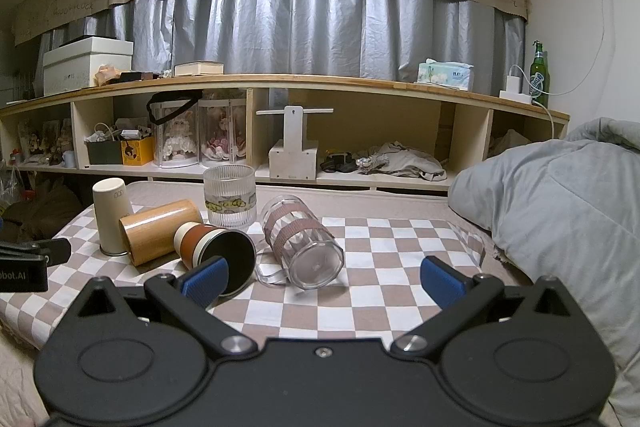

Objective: Flip cup upright

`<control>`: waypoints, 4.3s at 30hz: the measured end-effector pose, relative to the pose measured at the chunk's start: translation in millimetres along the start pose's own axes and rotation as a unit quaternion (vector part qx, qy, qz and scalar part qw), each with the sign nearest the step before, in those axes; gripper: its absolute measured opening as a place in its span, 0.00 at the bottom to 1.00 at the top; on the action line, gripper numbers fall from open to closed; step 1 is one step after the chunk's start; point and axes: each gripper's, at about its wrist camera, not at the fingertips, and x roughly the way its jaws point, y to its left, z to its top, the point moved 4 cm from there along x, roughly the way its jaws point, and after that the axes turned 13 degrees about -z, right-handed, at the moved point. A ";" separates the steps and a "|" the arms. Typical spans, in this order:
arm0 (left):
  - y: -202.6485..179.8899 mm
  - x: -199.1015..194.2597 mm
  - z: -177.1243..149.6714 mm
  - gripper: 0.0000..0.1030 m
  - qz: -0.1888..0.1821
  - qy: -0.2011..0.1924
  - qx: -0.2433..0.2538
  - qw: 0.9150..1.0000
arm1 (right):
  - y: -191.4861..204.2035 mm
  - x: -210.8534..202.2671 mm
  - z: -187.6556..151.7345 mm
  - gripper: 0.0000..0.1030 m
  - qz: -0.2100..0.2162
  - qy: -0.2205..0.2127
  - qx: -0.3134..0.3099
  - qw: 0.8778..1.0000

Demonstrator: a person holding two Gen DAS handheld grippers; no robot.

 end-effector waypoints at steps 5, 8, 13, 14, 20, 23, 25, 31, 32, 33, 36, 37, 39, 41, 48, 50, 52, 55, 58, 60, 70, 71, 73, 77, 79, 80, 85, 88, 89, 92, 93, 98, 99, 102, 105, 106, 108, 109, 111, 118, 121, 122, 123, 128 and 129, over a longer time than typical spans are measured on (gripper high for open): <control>0.4 0.6 -0.4 1.00 0.000 0.000 0.000 1.000 | 0.1 0.0 -0.1 1.00 -0.001 0.000 -0.001 1.000; -0.2 0.0 0.2 1.00 0.000 0.000 0.001 1.000 | 0.2 0.0 -0.1 1.00 0.000 0.000 -0.001 1.000; 0.0 0.2 0.1 1.00 0.001 0.001 0.001 1.000 | 0.5 0.0 -0.2 1.00 0.000 0.000 -0.001 1.000; -0.2 -0.1 0.3 1.00 0.000 0.001 0.001 1.000 | 0.5 0.1 -0.2 1.00 0.000 0.000 -0.001 1.000; 0.2 0.7 -0.1 1.00 0.001 0.001 0.002 1.000 | 0.7 0.1 -0.1 1.00 -0.001 0.000 -0.002 1.000; -0.3 -0.1 0.5 1.00 0.000 0.001 0.002 1.000 | 0.6 -0.1 -0.1 1.00 -0.001 0.000 -0.002 1.000; 0.1 2.1 -2.1 1.00 0.000 -0.001 0.005 1.000 | 0.8 -0.8 0.0 1.00 -0.001 0.000 -0.002 1.000; -6.5 0.5 -0.6 1.00 -0.006 -0.004 0.012 1.000 | 0.0 -2.5 0.2 1.00 0.002 -0.002 0.001 1.000; -6.4 0.6 -0.1 1.00 -0.006 -0.005 0.013 1.000 | -0.9 -1.3 1.1 1.00 0.002 -0.002 0.002 1.000; -5.7 1.2 -0.1 1.00 -0.007 -0.005 0.013 1.000 | -0.8 -2.0 2.7 1.00 0.002 -0.002 0.003 1.000; -6.2 1.3 0.7 1.00 -0.010 -0.002 0.011 1.000 | -2.5 2.6 5.2 1.00 0.000 -0.001 0.007 1.000; -6.5 1.8 1.0 1.00 -0.010 -0.001 0.010 1.000 | -4.1 5.0 7.2 1.00 0.000 -0.001 0.008 1.000; -5.6 2.3 0.4 1.00 -0.010 0.001 0.009 1.000 | -3.4 5.4 10.0 1.00 -0.001 -0.004 0.006 1.000; -6.2 3.9 0.5 1.00 -0.012 0.003 0.008 1.000 | -4.2 13.0 18.4 1.00 -0.003 -0.010 0.005 1.000; -4.8 8.4 -2.3 1.00 -0.023 0.011 0.005 1.000 | -2.1 61.3 42.9 1.00 0.012 0.018 -0.030 0.999; -4.3 10.1 -2.9 1.00 -0.027 0.013 0.002 1.000 | 4.1 81.7 48.3 1.00 0.007 0.029 -0.047 0.998; -3.1 12.0 -4.9 1.00 -0.032 0.016 -0.001 0.999 | 8.4 101.6 51.8 1.00 0.001 0.034 -0.062 0.998; -2.0 19.0 -11.6 1.00 -0.041 0.031 -0.008 0.999 | 18.1 130.9 55.0 1.00 0.016 0.054 -0.083 0.995; -0.7 23.6 -15.0 1.00 -0.051 0.038 -0.011 0.998 | 32.5 158.6 50.2 1.00 0.035 0.082 -0.107 0.990; 1.1 24.3 -14.9 1.00 -0.051 0.035 -0.014 0.998 | 43.2 174.7 43.8 0.98 0.043 0.099 -0.123 0.986; 3.9 27.9 -15.6 1.00 -0.065 0.042 -0.031 0.997 | 75.1 215.2 14.1 0.85 0.043 0.140 -0.187 0.971; 3.3 27.4 -15.3 1.00 -0.066 0.042 -0.029 0.997 | 75.0 214.8 14.0 0.78 0.049 0.143 -0.183 0.971; 1.7 25.8 -14.9 1.00 -0.068 0.039 -0.025 0.997 | 74.6 211.9 15.3 0.70 0.065 0.147 -0.174 0.972; -1.0 22.7 -13.8 1.00 -0.064 0.032 -0.014 0.997 | 67.6 200.0 12.5 0.69 0.061 0.149 -0.175 0.971; -2.6 21.2 -13.1 1.00 -0.063 0.030 -0.011 0.997 | 60.0 191.4 9.6 0.69 0.058 0.153 -0.170 0.972; -3.1 20.6 -12.9 1.00 -0.063 0.029 -0.010 0.998 | 54.3 186.0 7.4 0.69 0.058 0.157 -0.165 0.972; -6.5 18.6 -12.4 1.00 -0.068 0.033 -0.007 0.997 | 22.4 158.1 -1.5 0.68 0.053 0.183 -0.126 0.974; -9.9 17.9 -12.6 1.00 -0.070 0.033 0.001 0.997 | 3.8 142.8 -6.8 0.68 0.050 0.200 -0.097 0.974; -11.3 17.6 -12.4 1.00 -0.071 0.033 0.004 0.997 | -1.9 138.2 -8.2 0.68 0.049 0.207 -0.088 0.973; -15.2 16.7 -10.7 1.00 -0.076 0.030 0.009 0.997 | -14.9 127.5 -12.1 0.68 0.047 0.226 -0.067 0.971; -16.5 16.6 -9.9 1.00 -0.079 0.029 0.008 0.996 | -18.1 125.3 -13.5 0.68 0.047 0.230 -0.062 0.970; -25.8 20.5 -1.8 1.00 -0.107 0.032 0.011 0.994 | -31.0 117.1 -18.0 0.71 0.059 0.231 -0.009 0.971; -28.4 21.0 -0.1 1.00 -0.110 0.031 0.013 0.993 | -34.4 115.8 -18.5 0.74 0.069 0.231 0.006 0.971; -42.7 26.4 5.3 1.00 -0.140 0.040 0.007 0.989 | -45.2 113.3 -15.5 0.76 0.087 0.228 0.052 0.968; -61.4 32.4 7.1 1.00 -0.185 0.056 -0.016 0.981 | -53.9 116.5 -8.1 0.76 0.089 0.227 0.073 0.967; -68.6 35.5 6.7 1.00 -0.203 0.064 -0.030 0.977 | -56.0 119.5 -5.3 0.76 0.089 0.228 0.077 0.966; -81.6 41.6 4.4 0.99 -0.230 0.080 -0.052 0.969 | -57.6 127.8 1.6 0.76 0.090 0.234 0.080 0.965; -89.5 45.7 2.9 0.99 -0.243 0.088 -0.063 0.964 | -57.2 132.3 5.0 0.76 0.094 0.237 0.077 0.964; -103.2 53.5 -0.5 0.99 -0.258 0.098 -0.076 0.958 | -53.8 145.6 12.1 0.76 0.100 0.251 0.064 0.961; -133.8 82.4 -10.5 0.91 -0.287 0.119 -0.129 0.942 | -26.6 197.7 32.6 0.77 0.135 0.327 -0.007 0.935; -137.5 89.6 -13.8 0.90 -0.297 0.124 -0.147 0.935 | -8.7 214.1 36.7 0.80 0.151 0.353 -0.037 0.923; -138.6 90.2 -13.2 0.89 -0.300 0.124 -0.154 0.933 | -2.9 217.8 36.8 0.81 0.151 0.358 -0.048 0.920; -140.5 92.4 -14.3 0.88 -0.303 0.124 -0.158 0.931 | 1.5 219.7 35.4 0.81 0.150 0.363 -0.059 0.918; -148.5 95.0 -15.7 0.76 -0.325 0.118 -0.154 0.926 | 19.2 230.3 25.3 0.75 0.136 0.378 -0.102 0.910; -150.0 95.7 -16.3 0.74 -0.329 0.116 -0.150 0.925 | 19.9 228.6 26.2 0.72 0.141 0.375 -0.098 0.911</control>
